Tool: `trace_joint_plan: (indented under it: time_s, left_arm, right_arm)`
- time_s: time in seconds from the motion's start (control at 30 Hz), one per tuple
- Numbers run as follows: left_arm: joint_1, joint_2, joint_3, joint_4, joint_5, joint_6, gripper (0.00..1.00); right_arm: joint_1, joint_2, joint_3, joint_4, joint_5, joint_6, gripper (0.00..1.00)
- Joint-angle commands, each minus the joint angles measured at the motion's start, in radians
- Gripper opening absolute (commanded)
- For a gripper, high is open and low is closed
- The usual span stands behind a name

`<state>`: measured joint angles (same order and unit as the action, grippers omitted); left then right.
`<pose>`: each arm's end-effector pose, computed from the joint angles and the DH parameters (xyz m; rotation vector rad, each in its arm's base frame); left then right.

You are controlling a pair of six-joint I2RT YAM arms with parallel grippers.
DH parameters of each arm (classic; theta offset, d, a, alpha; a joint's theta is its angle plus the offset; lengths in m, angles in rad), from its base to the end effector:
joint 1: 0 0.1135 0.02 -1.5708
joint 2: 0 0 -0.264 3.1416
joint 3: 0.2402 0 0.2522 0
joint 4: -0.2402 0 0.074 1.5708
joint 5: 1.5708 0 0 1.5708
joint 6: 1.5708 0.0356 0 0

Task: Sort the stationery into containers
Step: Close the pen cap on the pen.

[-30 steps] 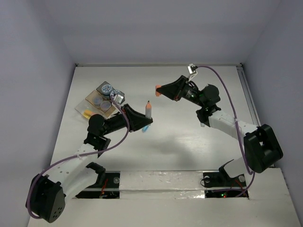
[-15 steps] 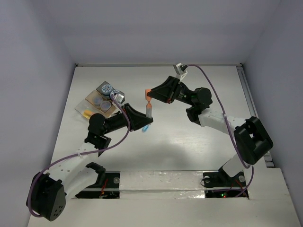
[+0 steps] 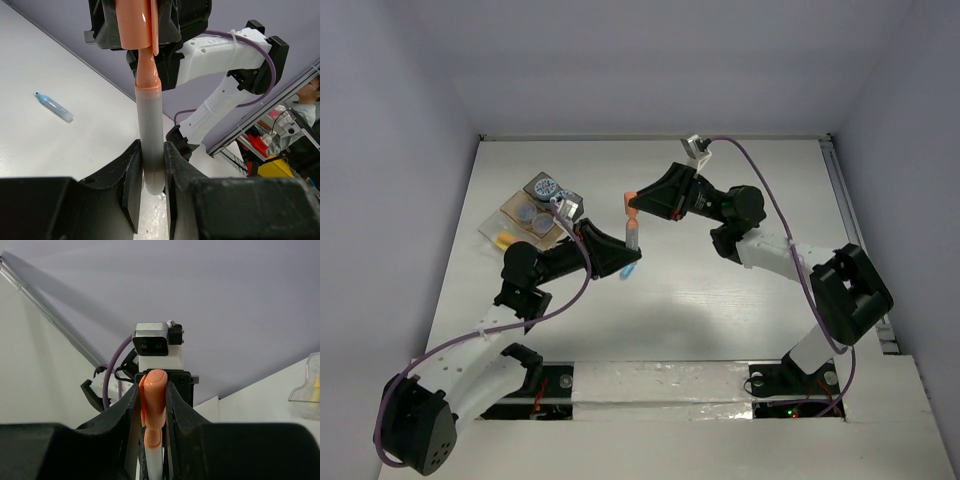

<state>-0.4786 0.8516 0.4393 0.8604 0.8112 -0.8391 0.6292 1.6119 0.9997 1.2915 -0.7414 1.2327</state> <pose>0.1509 -0.1074 0.3116 0.5861 1.3164 -1.5625 0.2638 0.2218 0.3486 -0.4927 1.2297 1.9638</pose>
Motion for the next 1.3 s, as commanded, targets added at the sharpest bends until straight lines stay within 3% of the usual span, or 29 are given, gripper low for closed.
trace_joint_plan:
  time_s: [0.0,0.4,1.27]
  left_arm:
    - [-0.005,-0.032,0.047,0.034,-0.003,0.031,0.0]
    - [-0.005,-0.051,0.107,0.034,-0.125,0.074,0.0]
    - [-0.014,-0.126,0.125,-0.066,-0.176,0.121,0.0]
  right_arm:
    - [0.007,0.002,0.025,0.193,-0.027,0.001,0.0]
    - [0.06,0.045,-0.003,0.356,-0.052,0.114,0.0]
    - [0.079,-0.044,-0.039,0.342,-0.056,0.083,0.0]
